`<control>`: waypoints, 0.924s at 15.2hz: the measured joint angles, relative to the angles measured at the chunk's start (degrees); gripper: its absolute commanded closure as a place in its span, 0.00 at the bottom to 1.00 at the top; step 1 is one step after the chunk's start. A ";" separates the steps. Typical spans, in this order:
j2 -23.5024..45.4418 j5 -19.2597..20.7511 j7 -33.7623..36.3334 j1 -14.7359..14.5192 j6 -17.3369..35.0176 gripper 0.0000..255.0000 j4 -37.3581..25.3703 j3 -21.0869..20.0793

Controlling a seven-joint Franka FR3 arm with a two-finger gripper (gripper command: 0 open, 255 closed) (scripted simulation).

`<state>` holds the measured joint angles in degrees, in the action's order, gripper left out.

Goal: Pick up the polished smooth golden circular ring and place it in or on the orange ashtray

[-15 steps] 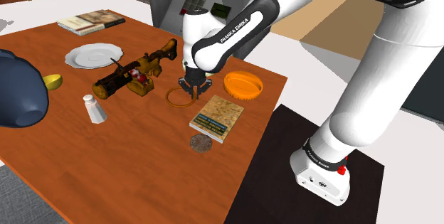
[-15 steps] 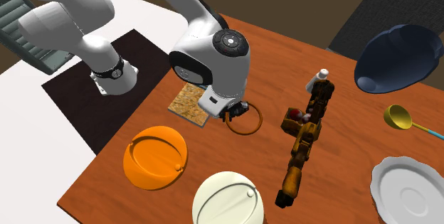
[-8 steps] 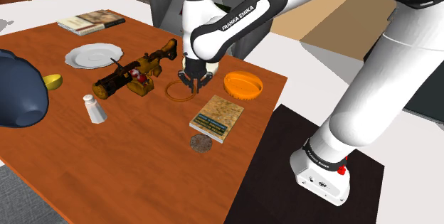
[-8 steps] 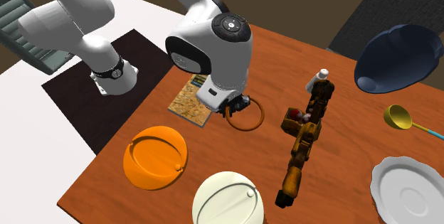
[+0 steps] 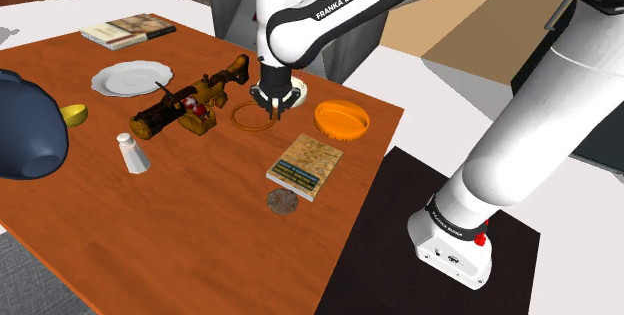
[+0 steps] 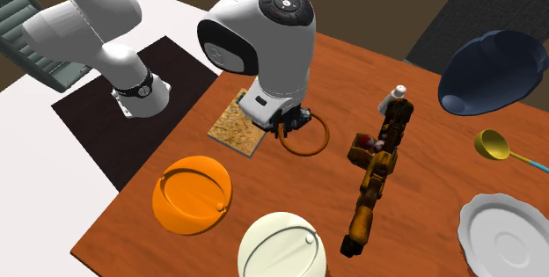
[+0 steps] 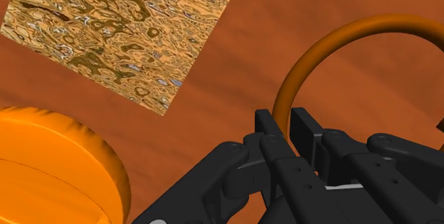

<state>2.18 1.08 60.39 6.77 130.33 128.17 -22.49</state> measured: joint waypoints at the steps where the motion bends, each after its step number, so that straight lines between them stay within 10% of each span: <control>1: -0.19 -0.10 0.01 -0.03 -0.52 1.00 -0.35 -0.04; 14: -14.92 -4.83 -19.62 6.87 -0.18 1.00 14.34 9.47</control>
<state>-12.74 -3.75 40.76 13.63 130.16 142.51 -13.02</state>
